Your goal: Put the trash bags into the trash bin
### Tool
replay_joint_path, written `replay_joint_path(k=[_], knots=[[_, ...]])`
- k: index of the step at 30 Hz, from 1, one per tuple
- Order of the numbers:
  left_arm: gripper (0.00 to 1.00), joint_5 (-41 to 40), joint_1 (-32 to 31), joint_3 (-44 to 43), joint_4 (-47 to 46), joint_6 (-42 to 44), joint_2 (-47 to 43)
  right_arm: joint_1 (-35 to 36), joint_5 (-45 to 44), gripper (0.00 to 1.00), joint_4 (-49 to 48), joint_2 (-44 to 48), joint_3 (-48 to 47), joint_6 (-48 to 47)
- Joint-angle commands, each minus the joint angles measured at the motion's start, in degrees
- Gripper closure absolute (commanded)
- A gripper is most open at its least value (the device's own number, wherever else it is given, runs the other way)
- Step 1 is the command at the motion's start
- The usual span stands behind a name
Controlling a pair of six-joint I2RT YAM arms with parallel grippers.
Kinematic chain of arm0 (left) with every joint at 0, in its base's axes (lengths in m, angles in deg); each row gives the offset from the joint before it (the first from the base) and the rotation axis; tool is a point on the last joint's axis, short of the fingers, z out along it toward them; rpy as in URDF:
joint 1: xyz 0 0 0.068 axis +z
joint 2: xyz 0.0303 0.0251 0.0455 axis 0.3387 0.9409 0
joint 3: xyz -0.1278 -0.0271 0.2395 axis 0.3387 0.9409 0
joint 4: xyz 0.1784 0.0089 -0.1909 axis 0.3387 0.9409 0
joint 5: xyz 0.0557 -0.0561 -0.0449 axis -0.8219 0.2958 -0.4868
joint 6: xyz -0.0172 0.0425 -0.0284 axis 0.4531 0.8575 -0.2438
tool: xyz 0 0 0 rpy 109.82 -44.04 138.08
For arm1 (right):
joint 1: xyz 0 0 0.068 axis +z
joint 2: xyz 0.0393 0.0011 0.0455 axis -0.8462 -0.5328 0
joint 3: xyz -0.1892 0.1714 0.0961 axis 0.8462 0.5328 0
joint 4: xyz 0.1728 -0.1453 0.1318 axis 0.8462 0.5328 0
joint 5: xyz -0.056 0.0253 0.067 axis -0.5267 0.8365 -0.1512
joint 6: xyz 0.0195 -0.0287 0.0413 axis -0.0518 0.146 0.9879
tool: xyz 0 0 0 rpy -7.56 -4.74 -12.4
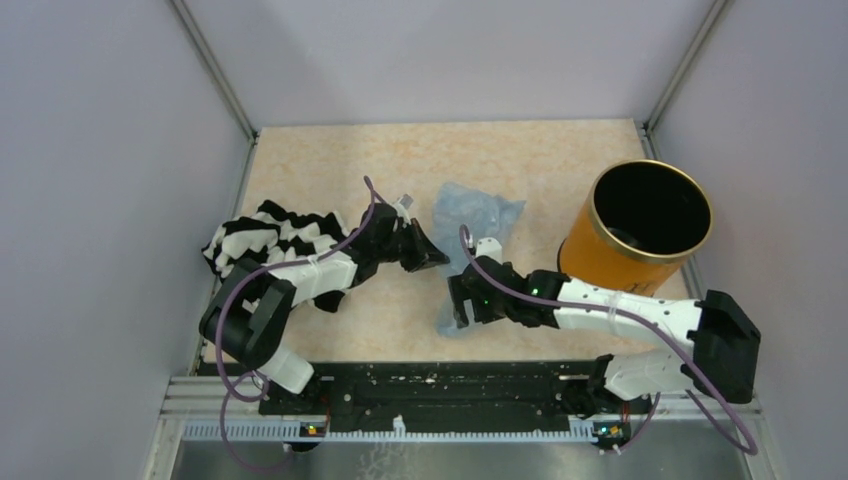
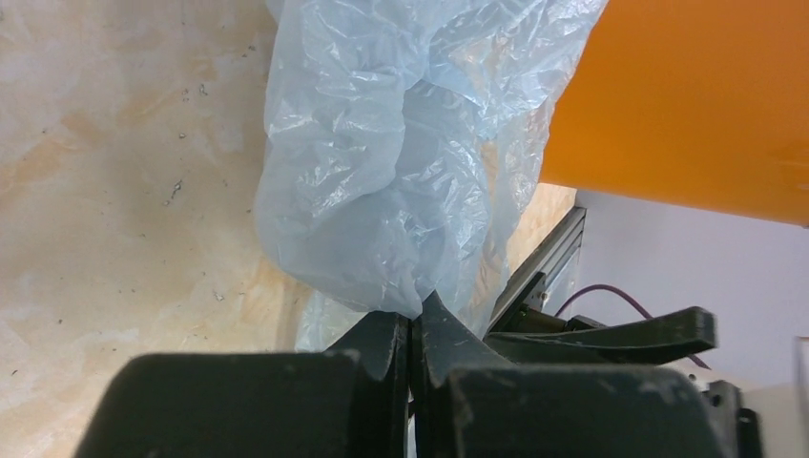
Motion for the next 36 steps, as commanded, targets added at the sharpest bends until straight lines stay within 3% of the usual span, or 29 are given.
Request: replay_joint_path(k=[1, 5, 7, 14, 29, 31, 36], knots=[[1.00, -0.2, -0.2, 0.5, -3.2, -0.8, -2.3, 1.2, -4.0, 0.11, -1.6, -4.2, -1.9, 4.0], [1.00, -0.3, 0.0, 0.6, -2.6, -0.2, -3.1, 1.2, -4.5, 0.13, -1.1, -7.5, -1.6, 4.3], [1.00, -0.3, 0.7, 0.5, -1.8, 0.5, -3.8, 1.2, -4.7, 0.20, -1.3, -7.5, -0.1, 4.8], [1.00, 3.1, 7.4, -4.0, 6.5, 7.8, -4.6, 1.1, -7.0, 1.00, 0.1, -1.7, 6.3, 5.6], [0.98, 11.5, 22.0, -11.2, 17.3, 16.1, -2.1, 1.0, -17.6, 1.00, 8.1, 7.9, 7.1, 6.8], [0.89, 12.8, 22.5, -13.3, 17.8, 17.5, -0.9, 1.0, -17.6, 1.00, 7.8, 10.1, 5.8, 4.8], [0.53, 14.8, 21.2, -18.3, 18.6, 20.2, 0.7, 0.8, -15.1, 1.00, 5.6, 13.2, -1.2, -1.1]])
